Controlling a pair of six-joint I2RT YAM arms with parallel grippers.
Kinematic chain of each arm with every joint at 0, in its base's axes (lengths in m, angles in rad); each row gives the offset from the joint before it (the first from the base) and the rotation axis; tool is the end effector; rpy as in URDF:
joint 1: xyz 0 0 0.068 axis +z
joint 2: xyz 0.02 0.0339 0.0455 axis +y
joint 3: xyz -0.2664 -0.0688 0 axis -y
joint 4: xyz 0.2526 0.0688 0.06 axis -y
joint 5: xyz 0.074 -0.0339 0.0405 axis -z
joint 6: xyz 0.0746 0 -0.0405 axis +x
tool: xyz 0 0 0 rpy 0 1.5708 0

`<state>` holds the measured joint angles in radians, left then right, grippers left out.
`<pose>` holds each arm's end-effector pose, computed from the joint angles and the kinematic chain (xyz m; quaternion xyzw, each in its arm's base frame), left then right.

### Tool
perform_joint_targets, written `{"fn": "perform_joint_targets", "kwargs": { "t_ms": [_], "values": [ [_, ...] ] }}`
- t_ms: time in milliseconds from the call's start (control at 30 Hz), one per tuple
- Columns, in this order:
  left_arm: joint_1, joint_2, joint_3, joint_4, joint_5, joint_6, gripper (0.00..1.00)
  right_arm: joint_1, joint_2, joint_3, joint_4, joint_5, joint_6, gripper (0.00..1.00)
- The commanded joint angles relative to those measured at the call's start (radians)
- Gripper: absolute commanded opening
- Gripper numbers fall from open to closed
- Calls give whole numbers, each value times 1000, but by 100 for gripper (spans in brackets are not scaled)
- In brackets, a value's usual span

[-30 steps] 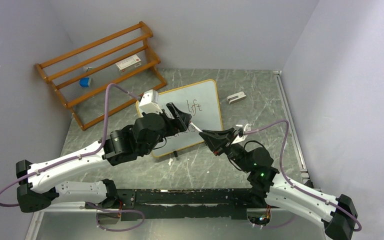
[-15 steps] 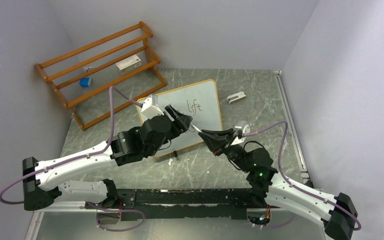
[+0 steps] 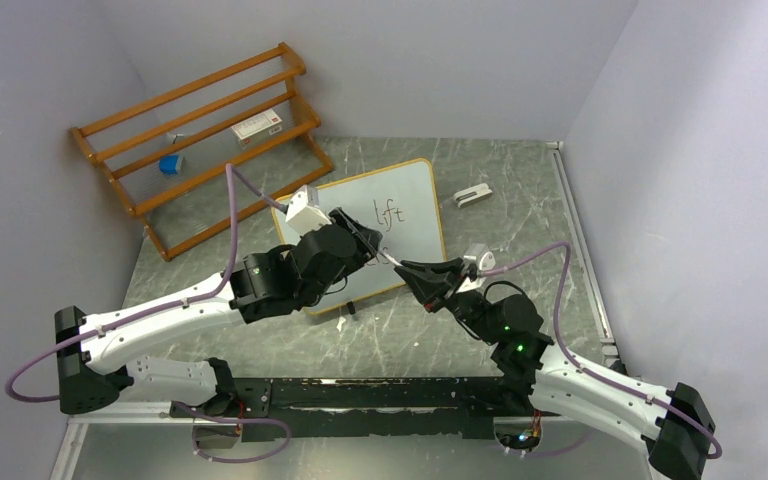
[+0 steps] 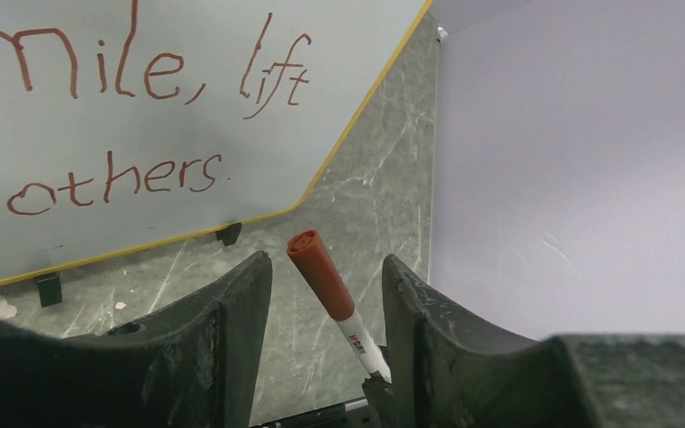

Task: Write a sentence on the whiteboard
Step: Adjust the pen cap from the whiteboard marker.

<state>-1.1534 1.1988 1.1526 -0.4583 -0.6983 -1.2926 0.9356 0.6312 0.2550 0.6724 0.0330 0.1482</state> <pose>0.1627 -0.2485 0.3466 -0.2297 0.7952 -0.3486 0.4398 0.1230 0.1627 0.2771 -0.2160 0.5545 0.4061 0.6935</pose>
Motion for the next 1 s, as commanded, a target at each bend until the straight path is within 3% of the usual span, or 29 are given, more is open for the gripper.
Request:
{"fn": "perform_joint_targets", "kwargs": {
  "t_ms": [0, 267, 333, 533, 967],
  "values": [
    [8, -11, 23, -47, -51, -42, 51, -3, 1, 12, 29, -20, -42, 0],
    [22, -28, -11, -12, -34, -78, 42, -3, 23, 12, 34, -26, -44, 0],
    [28, -32, -24, -1, -24, -97, 25, -3, 17, 9, 36, -28, -42, 0],
    [32, -44, -64, 30, 21, -139, 6, -3, 15, 12, 42, -28, -41, 0],
    [31, -38, -170, 157, 231, -232, 5, -3, 34, 17, 118, 41, -31, 0]
  ]
}}
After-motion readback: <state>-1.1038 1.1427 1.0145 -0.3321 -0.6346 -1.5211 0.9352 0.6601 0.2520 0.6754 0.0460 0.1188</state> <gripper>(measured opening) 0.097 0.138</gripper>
